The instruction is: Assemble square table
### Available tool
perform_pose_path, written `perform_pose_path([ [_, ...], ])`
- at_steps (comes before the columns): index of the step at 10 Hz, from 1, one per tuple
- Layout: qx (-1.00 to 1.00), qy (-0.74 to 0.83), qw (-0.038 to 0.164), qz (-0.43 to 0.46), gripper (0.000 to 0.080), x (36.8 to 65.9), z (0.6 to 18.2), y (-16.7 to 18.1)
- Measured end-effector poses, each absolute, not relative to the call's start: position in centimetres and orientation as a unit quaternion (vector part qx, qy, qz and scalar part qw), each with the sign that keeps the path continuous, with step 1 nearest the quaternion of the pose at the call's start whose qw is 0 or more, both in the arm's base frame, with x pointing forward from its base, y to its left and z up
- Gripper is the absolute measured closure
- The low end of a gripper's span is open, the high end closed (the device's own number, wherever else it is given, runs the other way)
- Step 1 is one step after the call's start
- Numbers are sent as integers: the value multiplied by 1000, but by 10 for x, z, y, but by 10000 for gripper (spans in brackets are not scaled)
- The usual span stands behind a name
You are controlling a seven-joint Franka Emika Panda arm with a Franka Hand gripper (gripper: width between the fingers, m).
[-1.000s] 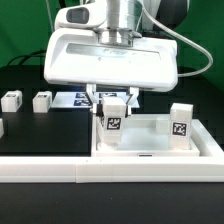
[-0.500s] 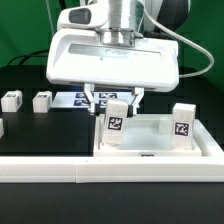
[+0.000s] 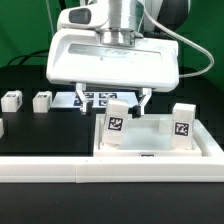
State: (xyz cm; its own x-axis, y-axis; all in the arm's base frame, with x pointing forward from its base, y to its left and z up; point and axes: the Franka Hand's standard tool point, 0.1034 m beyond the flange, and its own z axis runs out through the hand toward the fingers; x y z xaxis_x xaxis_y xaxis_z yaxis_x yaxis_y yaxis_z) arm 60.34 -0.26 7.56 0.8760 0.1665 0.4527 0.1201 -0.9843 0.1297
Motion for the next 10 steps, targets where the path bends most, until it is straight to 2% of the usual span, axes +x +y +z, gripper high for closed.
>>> perform_pose_path([
  [1,968,74,48,237,151,604,76,-3],
  [4,970,71,40,229,150,607,97,-2],
  [7,973,71,37,216,150,606,93,-1],
  [8,974,69,39,211,150,606,86,-5],
  [10,989,61,17,133,150,608,79,4],
])
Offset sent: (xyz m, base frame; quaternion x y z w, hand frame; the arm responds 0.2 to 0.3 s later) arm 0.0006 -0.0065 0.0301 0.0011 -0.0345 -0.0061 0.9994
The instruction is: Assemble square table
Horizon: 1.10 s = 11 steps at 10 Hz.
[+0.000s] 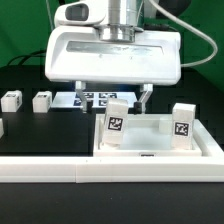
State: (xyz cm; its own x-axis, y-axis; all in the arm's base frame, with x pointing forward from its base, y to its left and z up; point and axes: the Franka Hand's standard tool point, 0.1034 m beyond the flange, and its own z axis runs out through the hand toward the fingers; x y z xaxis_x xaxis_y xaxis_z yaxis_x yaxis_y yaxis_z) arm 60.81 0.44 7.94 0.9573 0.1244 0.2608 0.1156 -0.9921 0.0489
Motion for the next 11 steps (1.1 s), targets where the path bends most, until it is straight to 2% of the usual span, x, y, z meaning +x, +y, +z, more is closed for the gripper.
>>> perform_pose_path([
  [2,998,58,2,36,150,608,80,7],
  [3,998,61,2,30,150,615,83,8],
  [10,997,62,4,35,162,616,84,-5],
  [11,998,62,4,34,332,616,83,-6],
])
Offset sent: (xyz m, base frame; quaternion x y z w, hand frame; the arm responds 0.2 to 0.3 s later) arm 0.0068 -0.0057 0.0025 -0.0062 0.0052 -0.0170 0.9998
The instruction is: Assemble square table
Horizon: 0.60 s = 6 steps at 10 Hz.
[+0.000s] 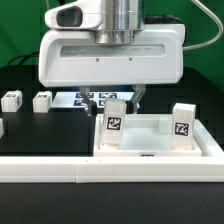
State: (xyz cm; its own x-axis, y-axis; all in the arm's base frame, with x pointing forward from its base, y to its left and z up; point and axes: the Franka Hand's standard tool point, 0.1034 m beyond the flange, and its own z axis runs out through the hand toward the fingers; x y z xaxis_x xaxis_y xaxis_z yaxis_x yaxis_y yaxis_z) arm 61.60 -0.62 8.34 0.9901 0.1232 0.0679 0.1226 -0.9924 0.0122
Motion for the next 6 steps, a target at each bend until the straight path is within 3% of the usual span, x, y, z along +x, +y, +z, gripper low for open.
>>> perform_pose_path([
  [1,998,61,4,34,511,616,83,-6],
  [6,998,57,4,34,509,616,83,-6],
])
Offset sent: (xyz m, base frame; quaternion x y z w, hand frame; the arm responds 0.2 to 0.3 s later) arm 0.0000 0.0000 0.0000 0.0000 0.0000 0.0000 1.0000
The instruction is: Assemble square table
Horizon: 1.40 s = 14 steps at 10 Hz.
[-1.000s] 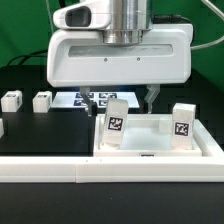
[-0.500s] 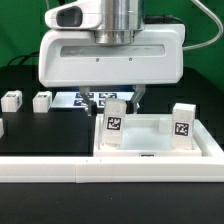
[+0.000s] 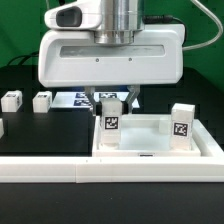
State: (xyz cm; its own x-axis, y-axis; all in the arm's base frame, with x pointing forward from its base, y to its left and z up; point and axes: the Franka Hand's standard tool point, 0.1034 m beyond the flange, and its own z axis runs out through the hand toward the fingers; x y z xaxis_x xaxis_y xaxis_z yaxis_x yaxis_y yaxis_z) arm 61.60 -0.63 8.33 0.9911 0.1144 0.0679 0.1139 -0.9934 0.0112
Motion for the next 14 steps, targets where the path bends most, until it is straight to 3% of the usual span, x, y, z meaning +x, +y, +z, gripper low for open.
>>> perform_pose_path([
  [3,998,-32,2,53,509,619,83,-3],
  [14,882,-467,-36,49,508,618,79,36],
])
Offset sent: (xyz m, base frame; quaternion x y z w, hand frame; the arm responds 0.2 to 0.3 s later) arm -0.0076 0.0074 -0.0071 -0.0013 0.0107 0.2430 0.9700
